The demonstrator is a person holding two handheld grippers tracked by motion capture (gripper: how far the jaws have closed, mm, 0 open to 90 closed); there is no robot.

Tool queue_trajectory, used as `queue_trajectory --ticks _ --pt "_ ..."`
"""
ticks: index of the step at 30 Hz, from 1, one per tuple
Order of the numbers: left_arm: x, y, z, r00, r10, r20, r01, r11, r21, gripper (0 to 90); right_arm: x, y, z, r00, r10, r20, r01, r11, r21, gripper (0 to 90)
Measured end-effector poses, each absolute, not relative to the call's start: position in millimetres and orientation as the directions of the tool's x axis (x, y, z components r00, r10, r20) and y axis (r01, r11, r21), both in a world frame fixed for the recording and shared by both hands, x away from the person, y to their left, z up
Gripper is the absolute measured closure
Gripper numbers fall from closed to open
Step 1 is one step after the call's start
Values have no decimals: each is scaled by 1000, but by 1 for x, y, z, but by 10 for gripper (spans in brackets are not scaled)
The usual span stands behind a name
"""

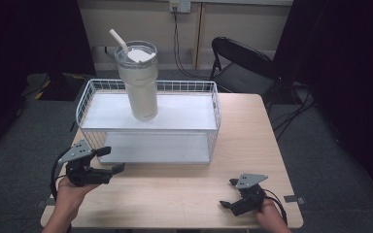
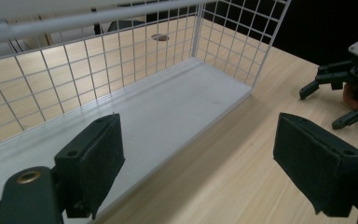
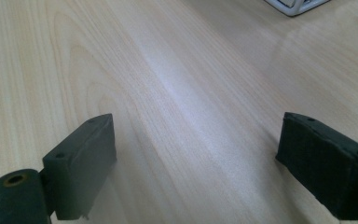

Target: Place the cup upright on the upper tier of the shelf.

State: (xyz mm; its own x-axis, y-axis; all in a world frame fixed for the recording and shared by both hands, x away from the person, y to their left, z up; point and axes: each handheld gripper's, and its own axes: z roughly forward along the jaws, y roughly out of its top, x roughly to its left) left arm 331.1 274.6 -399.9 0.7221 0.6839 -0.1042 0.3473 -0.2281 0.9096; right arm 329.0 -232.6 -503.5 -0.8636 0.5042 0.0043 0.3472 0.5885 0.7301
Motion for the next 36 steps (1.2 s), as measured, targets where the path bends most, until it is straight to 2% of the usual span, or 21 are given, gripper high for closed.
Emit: queue_trajectory --ticks 17,36 --pt "328 282 -434 717 688 -107 359 -234 904 160 329 -233 -504 -864 504 4 347 589 730 109" --pt "325 284 -472 718 689 -99 402 -294 867 165 329 -233 -504 -864 504 4 347 589 730 108"
